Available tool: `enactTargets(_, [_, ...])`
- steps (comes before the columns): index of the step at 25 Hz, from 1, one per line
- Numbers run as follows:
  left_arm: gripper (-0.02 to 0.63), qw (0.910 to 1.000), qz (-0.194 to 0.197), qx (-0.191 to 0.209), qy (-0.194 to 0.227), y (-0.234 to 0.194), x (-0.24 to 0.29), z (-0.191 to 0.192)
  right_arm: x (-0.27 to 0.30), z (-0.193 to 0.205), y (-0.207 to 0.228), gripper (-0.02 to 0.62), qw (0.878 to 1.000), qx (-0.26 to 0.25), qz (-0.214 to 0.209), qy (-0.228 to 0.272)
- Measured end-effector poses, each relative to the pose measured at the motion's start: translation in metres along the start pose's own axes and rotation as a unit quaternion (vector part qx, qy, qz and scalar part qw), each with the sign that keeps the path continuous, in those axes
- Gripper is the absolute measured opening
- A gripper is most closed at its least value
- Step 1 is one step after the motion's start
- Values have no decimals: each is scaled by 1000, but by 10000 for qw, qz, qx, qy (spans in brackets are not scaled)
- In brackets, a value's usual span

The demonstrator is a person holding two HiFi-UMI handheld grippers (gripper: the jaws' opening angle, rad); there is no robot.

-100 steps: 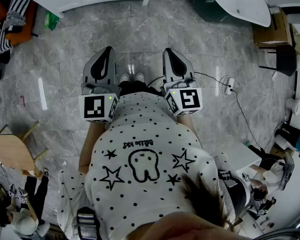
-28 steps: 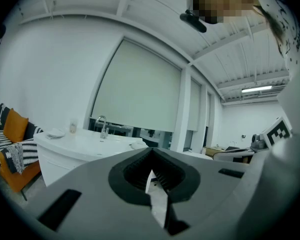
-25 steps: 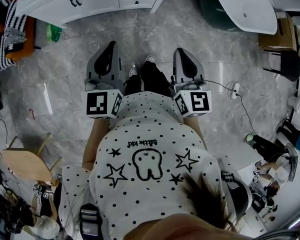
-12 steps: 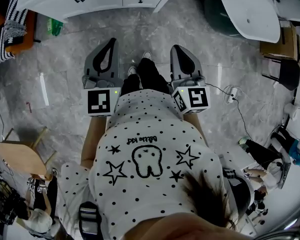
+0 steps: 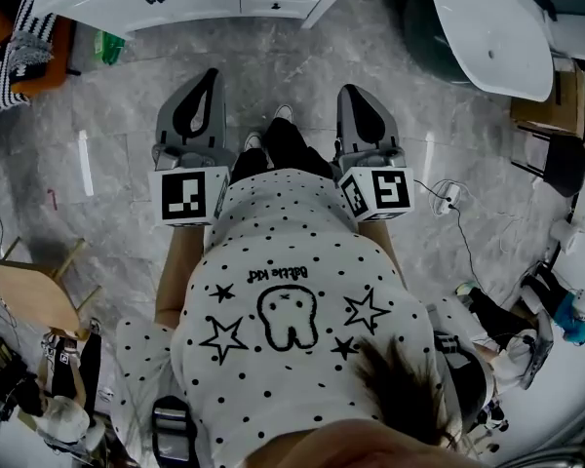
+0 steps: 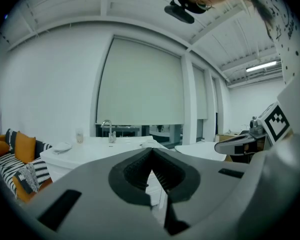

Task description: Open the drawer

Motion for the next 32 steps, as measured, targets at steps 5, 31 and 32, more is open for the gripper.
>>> enactTargets(5, [4, 9993, -187, -241, 207, 14, 19, -1, 12, 0, 25, 14, 9998, -36, -190, 55])
enactTargets(31, [4, 9976, 19, -632, 296, 11, 99, 8, 65, 7, 70, 14, 9999, 39, -80, -131])
enactTargets(32, [3, 9975, 41, -639, 292, 5, 104, 8, 71, 6, 68, 14, 9999, 48, -60, -131])
Point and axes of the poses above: the fingertips, and each gripper's own axes: x forward along the fingers, y to its right, z out of its underside, the point moved 6 cm from there along -x, backward along the fingers, and after that the axes turned 12 degrees about y, right-handed, at the moved point
